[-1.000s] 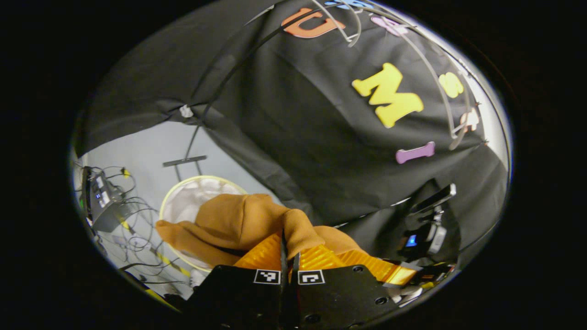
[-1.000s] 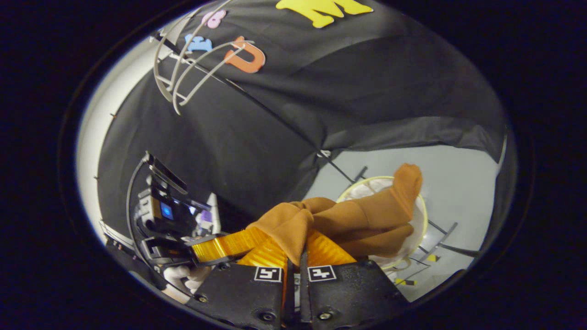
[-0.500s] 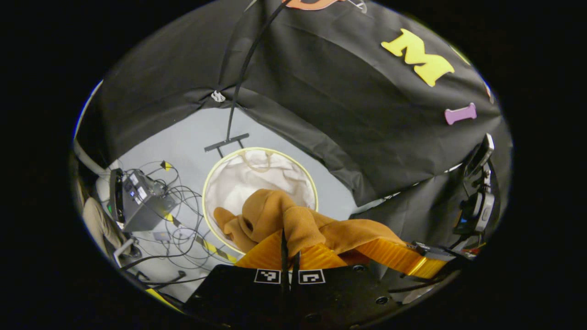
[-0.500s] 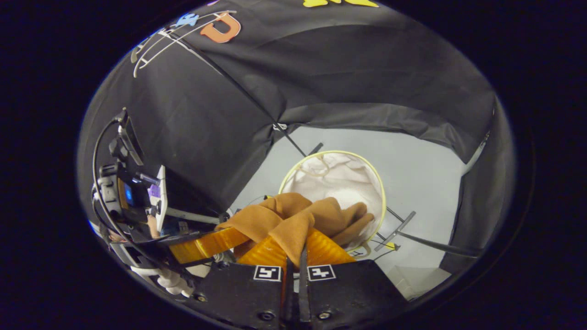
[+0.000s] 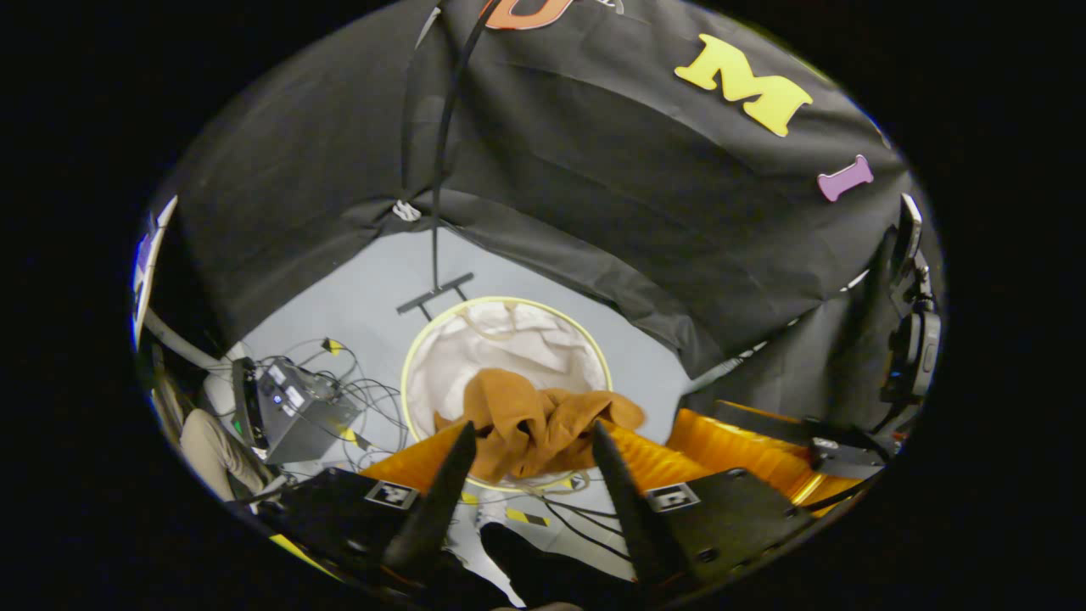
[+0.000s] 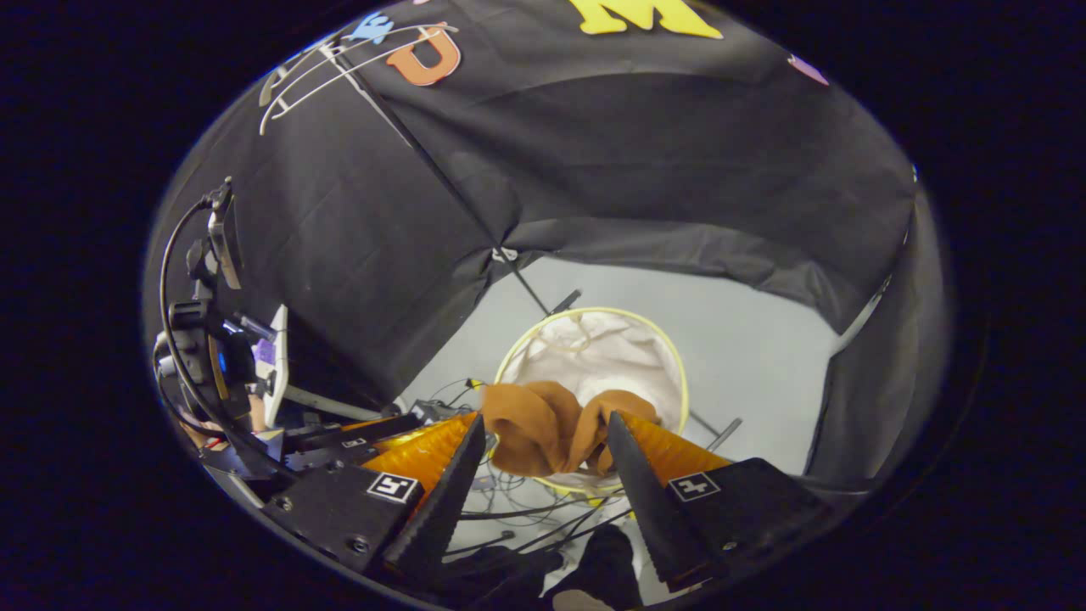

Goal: Grasp the clothes on the hanger with both hands and then place them into the laundry hamper below.

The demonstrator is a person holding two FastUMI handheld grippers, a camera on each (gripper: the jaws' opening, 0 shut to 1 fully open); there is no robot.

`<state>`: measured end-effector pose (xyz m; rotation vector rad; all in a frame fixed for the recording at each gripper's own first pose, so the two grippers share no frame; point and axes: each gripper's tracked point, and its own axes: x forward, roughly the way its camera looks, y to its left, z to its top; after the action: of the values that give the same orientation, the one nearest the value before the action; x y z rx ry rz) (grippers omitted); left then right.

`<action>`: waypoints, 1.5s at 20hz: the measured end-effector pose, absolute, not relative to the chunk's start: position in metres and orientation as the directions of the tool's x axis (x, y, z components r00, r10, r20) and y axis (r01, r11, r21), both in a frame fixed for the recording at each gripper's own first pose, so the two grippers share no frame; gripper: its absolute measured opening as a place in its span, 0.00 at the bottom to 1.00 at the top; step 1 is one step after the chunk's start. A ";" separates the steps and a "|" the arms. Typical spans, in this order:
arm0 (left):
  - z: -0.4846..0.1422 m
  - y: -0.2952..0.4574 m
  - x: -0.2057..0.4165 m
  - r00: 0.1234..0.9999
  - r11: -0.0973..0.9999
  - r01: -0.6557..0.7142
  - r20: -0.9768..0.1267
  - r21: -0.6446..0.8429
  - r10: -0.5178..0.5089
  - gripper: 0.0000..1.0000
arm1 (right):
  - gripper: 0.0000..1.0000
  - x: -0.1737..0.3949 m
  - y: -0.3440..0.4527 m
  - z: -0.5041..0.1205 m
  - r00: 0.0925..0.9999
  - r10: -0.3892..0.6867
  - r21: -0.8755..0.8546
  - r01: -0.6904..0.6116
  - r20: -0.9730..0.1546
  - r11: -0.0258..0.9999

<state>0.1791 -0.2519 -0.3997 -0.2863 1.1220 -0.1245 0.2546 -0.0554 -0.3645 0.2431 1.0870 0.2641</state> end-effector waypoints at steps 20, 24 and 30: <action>-0.123 -0.123 0.118 0.905 0.979 0.185 -0.372 -0.089 -0.205 0.96 | 0.95 0.151 -0.044 -0.061 0.957 0.053 0.033 -0.046 -0.284 0.998; -0.050 -0.082 0.067 0.950 0.976 0.207 -0.223 -0.075 -0.218 0.98 | 0.99 0.084 -0.016 0.001 0.989 0.061 0.073 -0.052 -0.131 0.996; 0.015 -0.064 0.011 0.973 0.977 0.210 -0.095 -0.022 -0.212 1.00 | 0.99 0.016 -0.019 0.051 0.999 0.036 0.099 -0.037 0.014 0.994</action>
<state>0.0107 -0.0645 0.0147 -0.0119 0.0972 -0.2130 0.0160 -0.0188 0.0510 0.0989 -0.0118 0.0368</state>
